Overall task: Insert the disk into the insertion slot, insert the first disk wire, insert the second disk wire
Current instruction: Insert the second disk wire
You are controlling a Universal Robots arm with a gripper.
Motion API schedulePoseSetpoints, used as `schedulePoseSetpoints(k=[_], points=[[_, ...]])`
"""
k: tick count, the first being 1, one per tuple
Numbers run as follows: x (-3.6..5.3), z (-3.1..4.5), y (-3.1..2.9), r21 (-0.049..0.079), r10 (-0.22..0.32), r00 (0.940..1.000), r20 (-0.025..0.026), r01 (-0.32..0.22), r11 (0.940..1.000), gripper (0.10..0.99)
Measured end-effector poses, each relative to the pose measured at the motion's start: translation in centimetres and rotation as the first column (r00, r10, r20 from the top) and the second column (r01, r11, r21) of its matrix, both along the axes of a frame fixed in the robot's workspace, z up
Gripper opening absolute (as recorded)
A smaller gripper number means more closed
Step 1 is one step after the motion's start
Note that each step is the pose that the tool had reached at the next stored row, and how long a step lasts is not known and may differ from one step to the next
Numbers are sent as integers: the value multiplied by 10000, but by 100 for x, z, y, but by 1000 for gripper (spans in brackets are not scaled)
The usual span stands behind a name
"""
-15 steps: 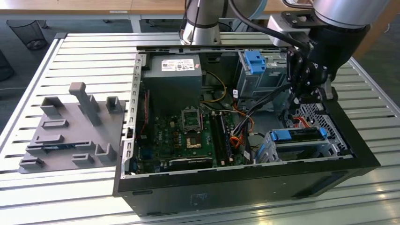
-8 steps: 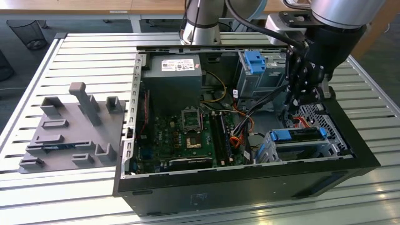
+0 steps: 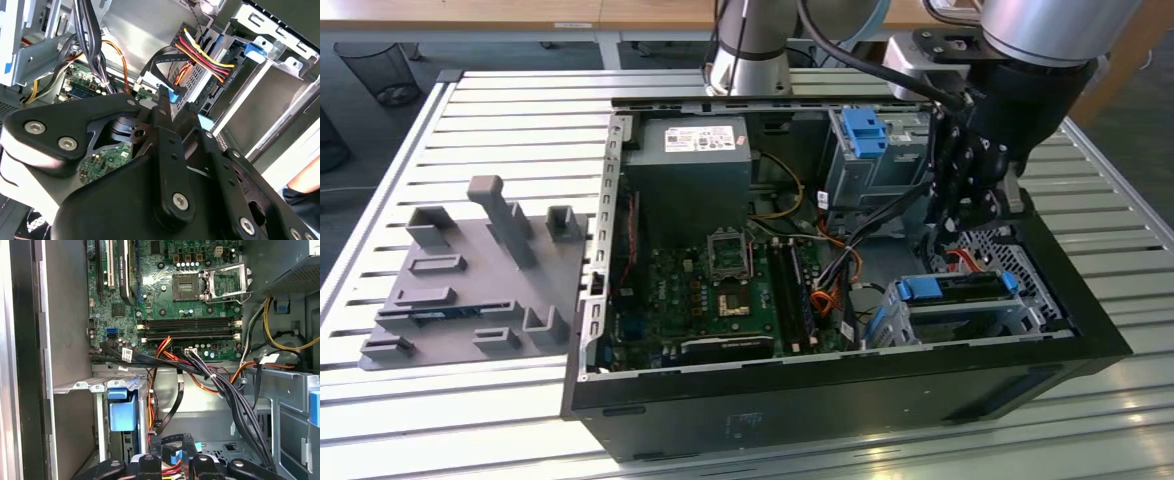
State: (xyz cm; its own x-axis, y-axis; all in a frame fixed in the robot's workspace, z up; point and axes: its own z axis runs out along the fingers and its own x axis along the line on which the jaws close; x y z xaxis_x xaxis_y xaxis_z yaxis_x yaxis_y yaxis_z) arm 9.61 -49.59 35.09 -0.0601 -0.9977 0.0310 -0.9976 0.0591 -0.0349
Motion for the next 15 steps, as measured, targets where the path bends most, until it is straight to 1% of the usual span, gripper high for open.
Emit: schedulePoseSetpoints(k=[5, 11, 13, 14, 15], points=[[2, -30, 0, -154, -56, 10000, 1, 56, 9999, 306], [8, -51, 1, -374, -111, 9999, 3, 111, 9992, 306], [12, -56, 2, -446, -127, 9999, 3, 127, 9989, 290], [14, -59, 3, -481, -136, 9999, 4, 136, 9988, 227], [17, -61, 5, -507, -141, 9999, 5, 142, 9986, 227]])
